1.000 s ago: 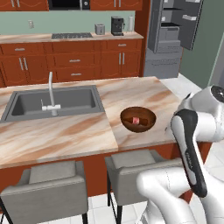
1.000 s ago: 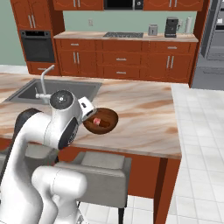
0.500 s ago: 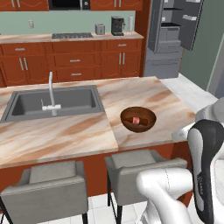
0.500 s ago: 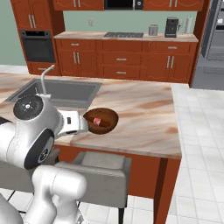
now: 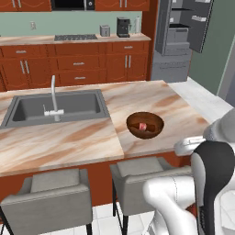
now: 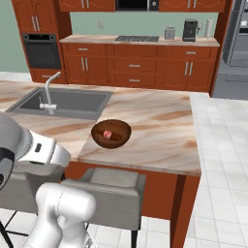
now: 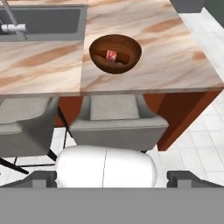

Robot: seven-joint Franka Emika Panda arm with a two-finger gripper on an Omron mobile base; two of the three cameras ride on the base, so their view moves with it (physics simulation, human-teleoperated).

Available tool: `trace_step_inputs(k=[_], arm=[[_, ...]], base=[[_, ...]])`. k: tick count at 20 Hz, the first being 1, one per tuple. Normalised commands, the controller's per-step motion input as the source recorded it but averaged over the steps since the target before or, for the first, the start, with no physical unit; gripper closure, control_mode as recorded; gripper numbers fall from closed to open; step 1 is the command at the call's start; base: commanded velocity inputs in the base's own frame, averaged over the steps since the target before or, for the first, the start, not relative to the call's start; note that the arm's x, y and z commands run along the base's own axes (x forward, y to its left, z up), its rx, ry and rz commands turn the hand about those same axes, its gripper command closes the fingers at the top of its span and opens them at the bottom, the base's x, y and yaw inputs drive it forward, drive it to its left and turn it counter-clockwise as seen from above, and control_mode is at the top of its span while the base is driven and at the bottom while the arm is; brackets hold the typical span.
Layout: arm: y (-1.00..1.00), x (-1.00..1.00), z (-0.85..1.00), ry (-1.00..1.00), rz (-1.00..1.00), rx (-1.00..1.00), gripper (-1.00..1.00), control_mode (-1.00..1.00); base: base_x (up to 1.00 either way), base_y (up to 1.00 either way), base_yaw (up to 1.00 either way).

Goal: Open the fridge, grab two sodas, and place both sodas inside the bowl with ice on the dining counter.

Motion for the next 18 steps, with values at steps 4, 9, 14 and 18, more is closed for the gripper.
trace_step_inputs(k=[4,9,14,18], arm=[[0.28,-0.11,-0.09,0.0,-0.07,0.0,-1.0,-1.0],[0.02,0.0,0.0,0.01,0.0,0.0,-1.0,-1.0],[-0.1,-0.07,-0.05,-0.02,0.0,0.0,-1.0,1.0],[0.0,0.0,0.0,0.0,0.0,0.0,-1.0,1.0]], base=[[0.0,0.0,0.0],[0.0,0.0,0.0],[-0.11,-0.47,0.0],[-0.01,-1.0,0.0]])
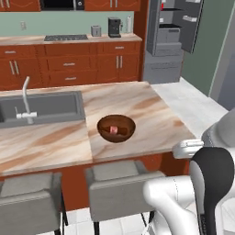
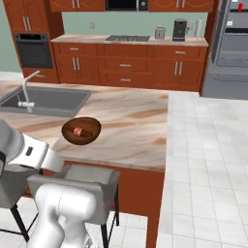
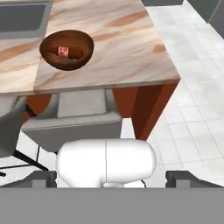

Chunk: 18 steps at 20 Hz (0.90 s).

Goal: Open the fridge, grab two sodas, and place both sodas inside the bowl with ice on the dining counter.

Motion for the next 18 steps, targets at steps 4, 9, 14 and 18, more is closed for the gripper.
trace_step_inputs(k=[4,9,14,18], arm=[[0.0,0.0,0.0,0.0,0.0,0.0,-1.0,1.0],[0.0,0.0,0.0,0.0,0.0,0.0,-1.0,1.0],[0.0,0.0,0.0,0.0,0.0,0.0,-1.0,1.0],[0.0,0.0,0.0,0.0,0.0,0.0,-1.0,1.0]], base=[[0.06,-1.0,0.0],[0.15,-1.0,0.0],[0.39,-1.0,0.01],[0.74,-1.0,0.03]])
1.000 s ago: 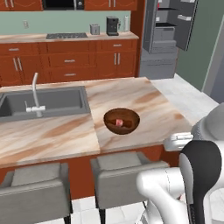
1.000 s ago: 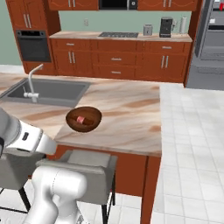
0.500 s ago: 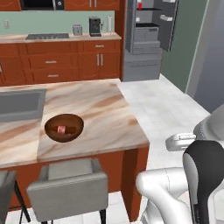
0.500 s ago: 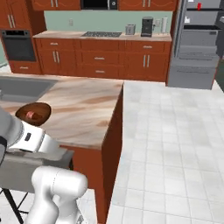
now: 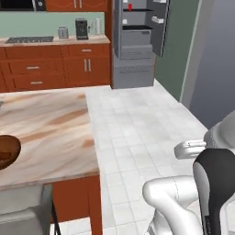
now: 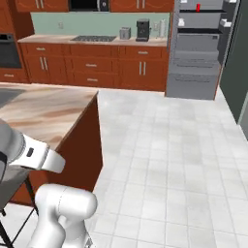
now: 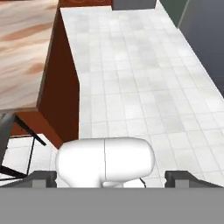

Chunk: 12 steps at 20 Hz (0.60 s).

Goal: Open the fridge, grab two sodas, and place both sodas inside the bowl with ice on the dining counter.

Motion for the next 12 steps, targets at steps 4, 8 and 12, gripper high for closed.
trace_step_inputs(k=[4,8,12], arm=[[0.0,0.0,0.0,0.0,0.0,0.0,-1.0,1.0],[0.0,0.0,0.0,0.0,0.0,0.0,-1.0,1.0],[0.0,0.0,0.0,0.0,0.0,0.0,-1.0,1.0]], base=[[0.99,-0.85,0.05],[1.0,-0.73,0.07],[1.0,-0.66,0.09]])
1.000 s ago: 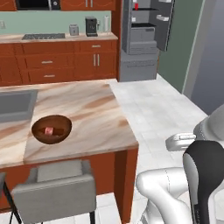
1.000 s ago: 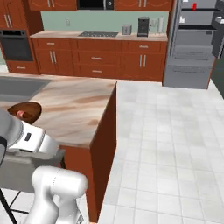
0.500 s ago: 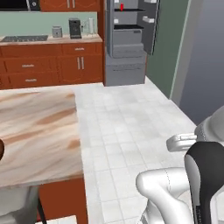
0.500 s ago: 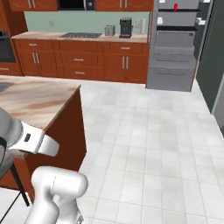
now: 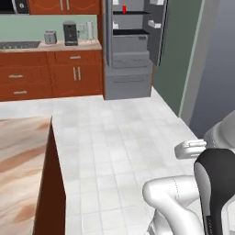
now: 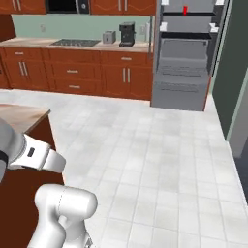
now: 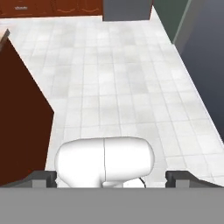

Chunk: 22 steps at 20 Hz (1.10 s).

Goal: Open the fridge, grab two sodas, and place both sodas inside the bowl with ice on the dining counter.

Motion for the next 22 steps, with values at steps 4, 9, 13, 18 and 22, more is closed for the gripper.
trace_step_inputs(k=[4,9,13,18,22], arm=[[0.0,0.0,0.0,0.0,0.0,0.0,-1.0,1.0],[0.0,0.0,0.0,0.0,0.0,0.0,-1.0,1.0],[0.0,0.0,0.0,0.0,0.0,0.0,-1.0,1.0],[0.0,0.0,0.0,0.0,0.0,0.0,-1.0,1.0],[0.0,0.0,0.0,0.0,0.0,0.0,-1.0,1.0]], base=[[1.0,-0.64,0.1],[1.0,-0.64,0.1],[1.0,-0.61,0.1],[1.0,-0.47,0.07],[1.0,-0.36,0.03]])
